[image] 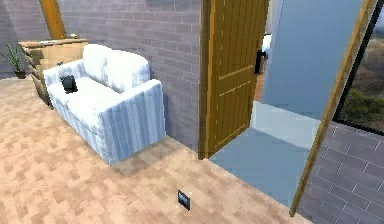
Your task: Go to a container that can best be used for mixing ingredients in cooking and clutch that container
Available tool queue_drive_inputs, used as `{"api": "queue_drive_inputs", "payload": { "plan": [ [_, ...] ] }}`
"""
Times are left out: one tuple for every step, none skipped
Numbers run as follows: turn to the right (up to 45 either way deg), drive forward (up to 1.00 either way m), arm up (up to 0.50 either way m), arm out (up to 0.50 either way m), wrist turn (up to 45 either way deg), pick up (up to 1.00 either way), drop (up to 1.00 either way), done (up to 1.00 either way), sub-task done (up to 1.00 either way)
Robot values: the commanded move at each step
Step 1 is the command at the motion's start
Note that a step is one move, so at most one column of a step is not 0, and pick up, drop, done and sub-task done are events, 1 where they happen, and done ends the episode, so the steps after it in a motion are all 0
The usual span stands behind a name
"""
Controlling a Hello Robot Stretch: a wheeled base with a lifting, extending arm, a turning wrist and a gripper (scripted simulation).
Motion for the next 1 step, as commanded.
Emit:
{"api": "queue_drive_inputs", "payload": {
  "plan": [
    [0.0,0.0,-0.26,0.0,0.0,0.0,0.0,0.0,0.0]
  ]
}}
